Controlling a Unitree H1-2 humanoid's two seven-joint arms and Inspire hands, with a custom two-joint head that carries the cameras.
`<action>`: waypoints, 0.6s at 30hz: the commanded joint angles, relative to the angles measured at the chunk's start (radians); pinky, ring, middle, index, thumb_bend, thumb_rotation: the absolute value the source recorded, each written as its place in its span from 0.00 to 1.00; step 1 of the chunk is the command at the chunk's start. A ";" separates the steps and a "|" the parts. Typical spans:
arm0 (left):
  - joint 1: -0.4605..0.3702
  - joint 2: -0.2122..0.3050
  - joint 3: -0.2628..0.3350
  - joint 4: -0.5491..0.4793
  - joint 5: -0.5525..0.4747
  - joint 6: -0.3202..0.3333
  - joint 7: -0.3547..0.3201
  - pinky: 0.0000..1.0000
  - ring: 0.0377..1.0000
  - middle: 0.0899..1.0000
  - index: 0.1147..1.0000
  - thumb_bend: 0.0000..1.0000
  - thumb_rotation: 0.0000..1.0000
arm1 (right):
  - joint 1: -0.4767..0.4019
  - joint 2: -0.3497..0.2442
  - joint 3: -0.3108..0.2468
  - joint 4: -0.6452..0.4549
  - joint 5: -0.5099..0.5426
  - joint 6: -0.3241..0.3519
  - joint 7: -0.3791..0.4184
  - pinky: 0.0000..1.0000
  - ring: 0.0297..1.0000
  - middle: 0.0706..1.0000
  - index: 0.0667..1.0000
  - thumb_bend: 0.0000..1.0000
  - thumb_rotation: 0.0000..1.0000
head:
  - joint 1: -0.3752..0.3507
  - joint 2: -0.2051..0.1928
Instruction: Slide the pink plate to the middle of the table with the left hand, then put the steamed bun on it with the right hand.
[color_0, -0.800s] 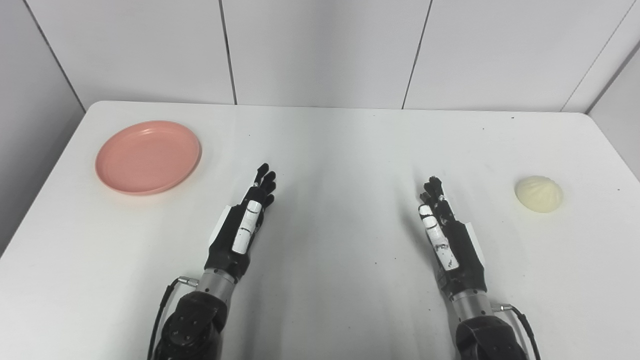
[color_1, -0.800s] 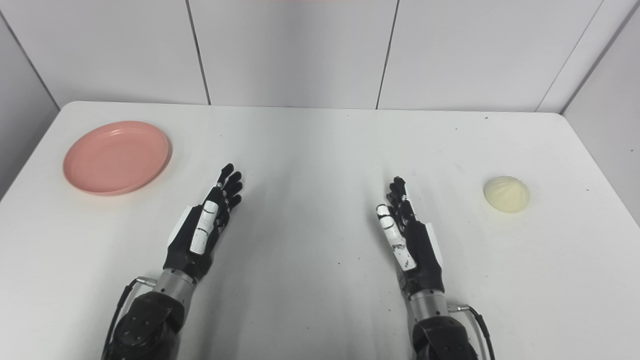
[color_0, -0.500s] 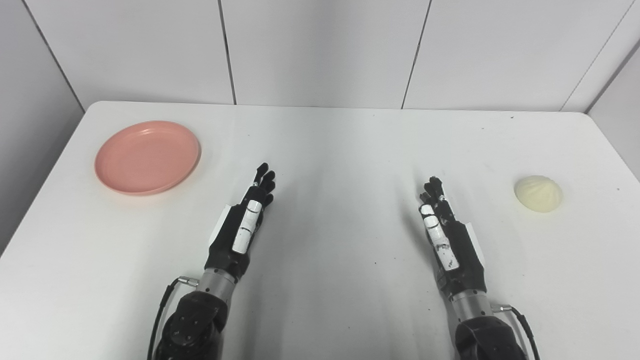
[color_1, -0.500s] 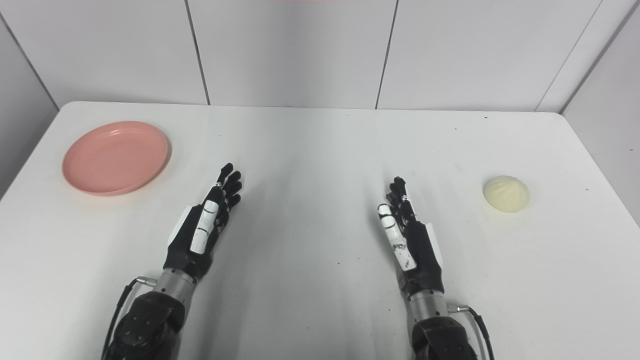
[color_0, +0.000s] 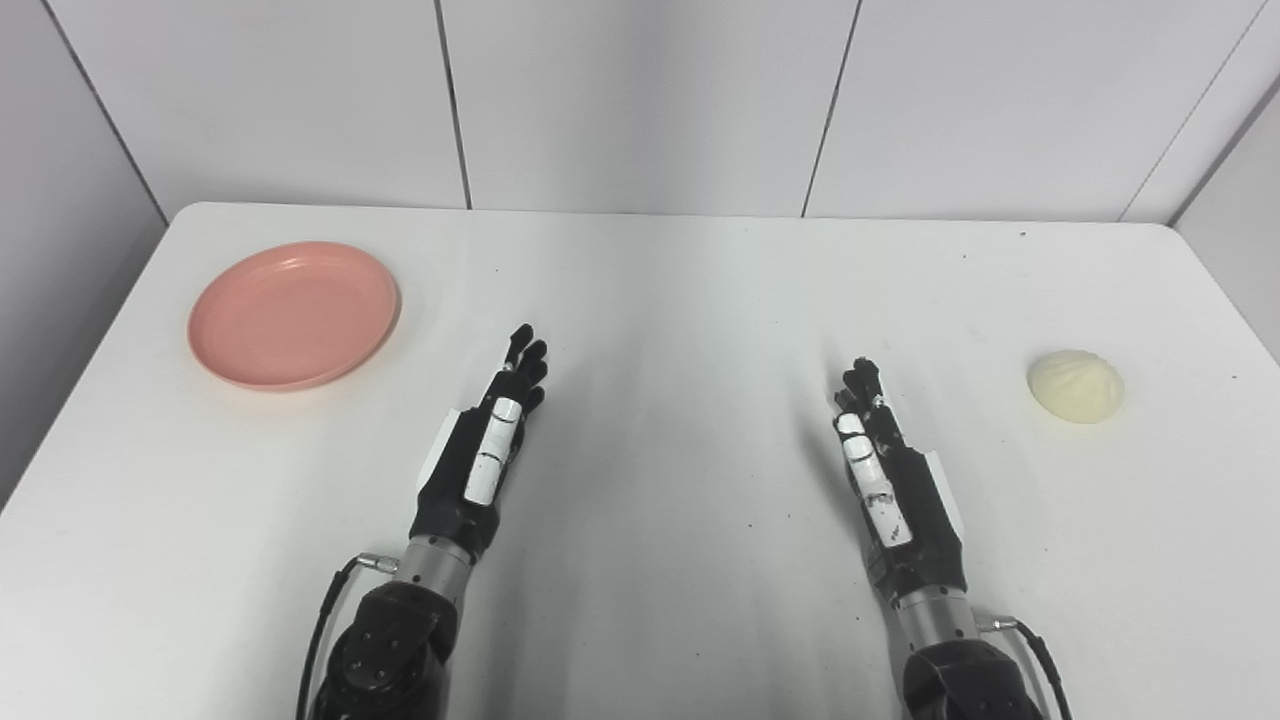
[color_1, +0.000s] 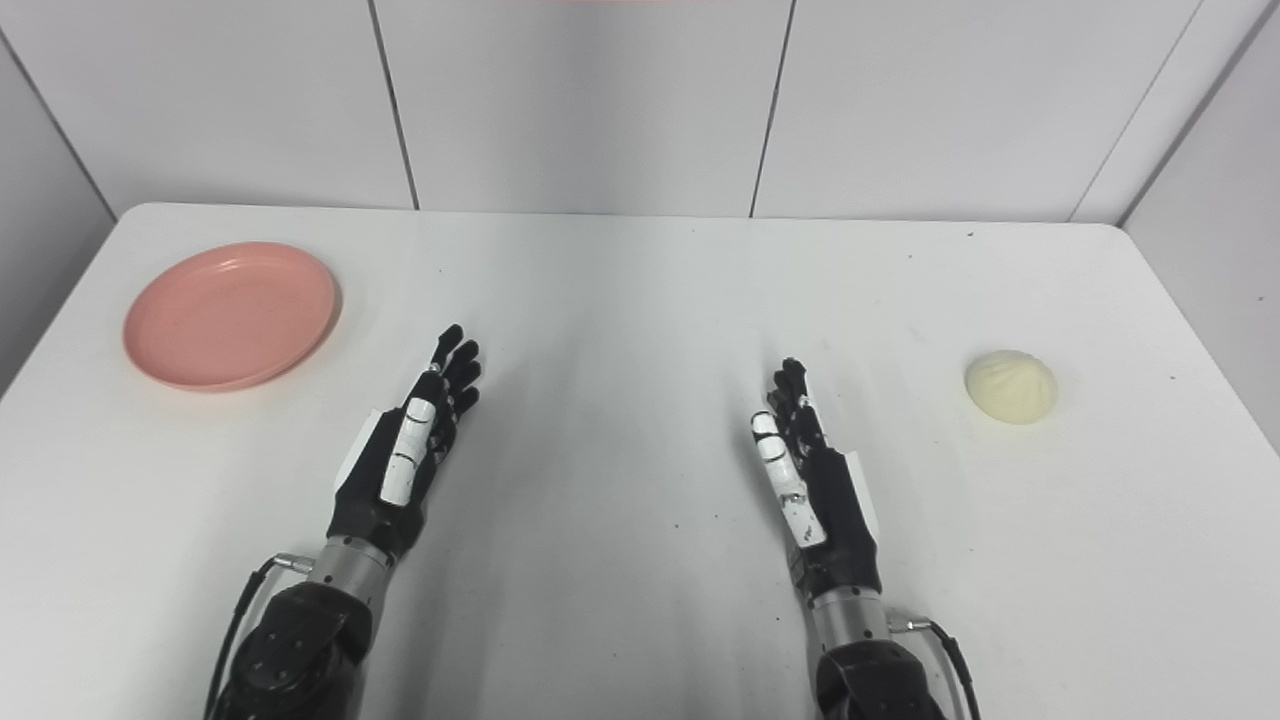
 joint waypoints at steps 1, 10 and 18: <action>-0.004 -0.004 0.002 0.011 0.005 0.039 0.012 1.00 1.00 1.00 1.00 0.66 1.00 | -0.015 0.001 0.001 0.016 -0.001 -0.015 0.003 1.00 1.00 1.00 1.00 0.59 0.77 | 0.001 0.000; -0.003 0.003 -0.007 0.029 -0.007 0.005 -0.016 1.00 1.00 1.00 1.00 0.65 1.00 | -0.022 -0.001 0.005 0.033 -0.019 -0.039 0.006 1.00 1.00 1.00 1.00 0.58 0.80 | 0.029 -0.016; -0.011 -0.011 -0.012 0.077 -0.022 -0.057 -0.021 1.00 1.00 1.00 1.00 0.64 0.97 | -0.023 -0.016 -0.010 0.058 -0.011 -0.063 0.006 1.00 1.00 1.00 1.00 0.59 0.80 | 0.079 -0.035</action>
